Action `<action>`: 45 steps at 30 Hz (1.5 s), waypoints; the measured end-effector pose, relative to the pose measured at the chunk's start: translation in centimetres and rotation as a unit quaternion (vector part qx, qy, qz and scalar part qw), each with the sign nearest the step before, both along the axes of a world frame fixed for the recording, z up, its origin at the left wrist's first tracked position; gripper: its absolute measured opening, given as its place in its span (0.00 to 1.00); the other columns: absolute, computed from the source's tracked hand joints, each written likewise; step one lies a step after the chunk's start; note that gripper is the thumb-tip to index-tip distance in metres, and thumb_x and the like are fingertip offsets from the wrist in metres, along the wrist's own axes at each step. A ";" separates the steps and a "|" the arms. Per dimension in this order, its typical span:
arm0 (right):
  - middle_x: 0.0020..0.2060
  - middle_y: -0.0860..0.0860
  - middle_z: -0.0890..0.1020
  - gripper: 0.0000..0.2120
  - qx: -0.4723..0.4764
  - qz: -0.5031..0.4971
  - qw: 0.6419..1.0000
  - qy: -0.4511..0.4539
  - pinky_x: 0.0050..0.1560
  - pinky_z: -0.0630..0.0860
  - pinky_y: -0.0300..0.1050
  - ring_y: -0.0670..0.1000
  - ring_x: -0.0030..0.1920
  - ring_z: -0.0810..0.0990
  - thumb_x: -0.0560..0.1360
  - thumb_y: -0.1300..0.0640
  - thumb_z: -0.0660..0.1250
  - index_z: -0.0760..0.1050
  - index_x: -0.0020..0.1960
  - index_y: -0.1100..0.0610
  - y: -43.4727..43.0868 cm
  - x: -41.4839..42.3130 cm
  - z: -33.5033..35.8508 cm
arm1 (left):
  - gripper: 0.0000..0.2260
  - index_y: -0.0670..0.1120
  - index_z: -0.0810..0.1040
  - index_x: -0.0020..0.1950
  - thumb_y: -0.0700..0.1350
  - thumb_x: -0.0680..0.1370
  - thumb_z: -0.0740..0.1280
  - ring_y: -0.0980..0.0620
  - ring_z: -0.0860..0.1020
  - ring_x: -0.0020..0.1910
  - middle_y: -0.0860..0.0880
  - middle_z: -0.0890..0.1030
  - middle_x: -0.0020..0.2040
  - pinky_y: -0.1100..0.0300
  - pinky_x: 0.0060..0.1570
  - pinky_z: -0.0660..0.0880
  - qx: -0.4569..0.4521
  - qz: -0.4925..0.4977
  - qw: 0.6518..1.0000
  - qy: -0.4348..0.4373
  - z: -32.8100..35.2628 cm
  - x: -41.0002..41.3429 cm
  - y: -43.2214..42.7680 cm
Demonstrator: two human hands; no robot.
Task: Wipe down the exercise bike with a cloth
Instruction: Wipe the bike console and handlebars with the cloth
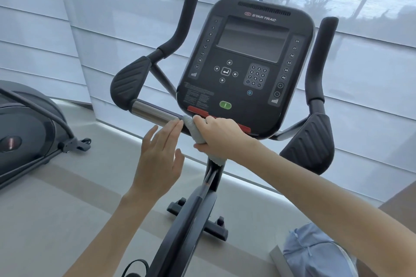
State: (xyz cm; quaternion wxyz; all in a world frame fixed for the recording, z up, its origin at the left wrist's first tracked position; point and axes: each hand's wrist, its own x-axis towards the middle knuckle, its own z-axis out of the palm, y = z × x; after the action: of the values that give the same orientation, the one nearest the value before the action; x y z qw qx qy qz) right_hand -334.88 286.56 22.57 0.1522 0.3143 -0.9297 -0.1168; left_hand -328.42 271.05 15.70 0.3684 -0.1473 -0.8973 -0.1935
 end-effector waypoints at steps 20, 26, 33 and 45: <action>0.45 0.41 0.78 0.29 -0.124 -0.111 0.924 -0.344 0.45 0.69 0.45 0.44 0.44 0.75 0.67 0.24 0.52 0.66 0.62 0.38 4.3 -0.8 3.4 | 0.23 0.38 0.71 0.68 0.39 0.73 0.62 0.44 0.72 0.67 0.42 0.74 0.67 0.43 0.69 0.63 -0.014 -0.003 0.999 -0.041 0.0 1.5 0.9; 0.34 0.45 0.75 0.28 -0.010 -0.112 0.977 -0.183 0.32 0.71 0.43 0.48 0.33 0.76 0.67 0.25 0.54 0.62 0.51 0.47 10.0 3.8 3.1 | 0.27 0.37 0.71 0.68 0.37 0.70 0.71 0.42 0.72 0.67 0.40 0.73 0.68 0.41 0.67 0.64 -0.051 -0.001 0.997 -0.058 0.0 0.8 2.2; 0.49 0.53 0.75 0.35 0.089 -0.031 0.995 0.021 0.35 0.65 0.45 0.55 0.44 0.77 0.75 0.38 0.61 0.53 0.72 0.57 9.4 5.9 0.8 | 0.27 0.37 0.72 0.67 0.35 0.69 0.72 0.43 0.74 0.65 0.40 0.74 0.67 0.41 0.67 0.65 -0.053 0.000 0.997 -0.047 -0.3 0.3 2.0; 0.43 0.53 0.76 0.27 0.031 0.001 0.998 0.054 0.30 0.66 0.44 0.54 0.32 0.71 0.76 0.40 0.59 0.61 0.64 0.59 -2.1 -0.4 -0.5 | 0.23 0.39 0.67 0.71 0.39 0.75 0.58 0.46 0.67 0.68 0.42 0.71 0.68 0.51 0.72 0.56 0.049 0.029 0.998 -0.010 -0.8 0.8 -2.3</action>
State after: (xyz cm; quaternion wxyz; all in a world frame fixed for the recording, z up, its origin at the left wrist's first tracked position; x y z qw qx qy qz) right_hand -335.27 284.45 22.05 0.1921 0.3126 -0.9160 -0.1624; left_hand -327.66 268.73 14.86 0.3716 -0.1011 -0.8943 -0.2277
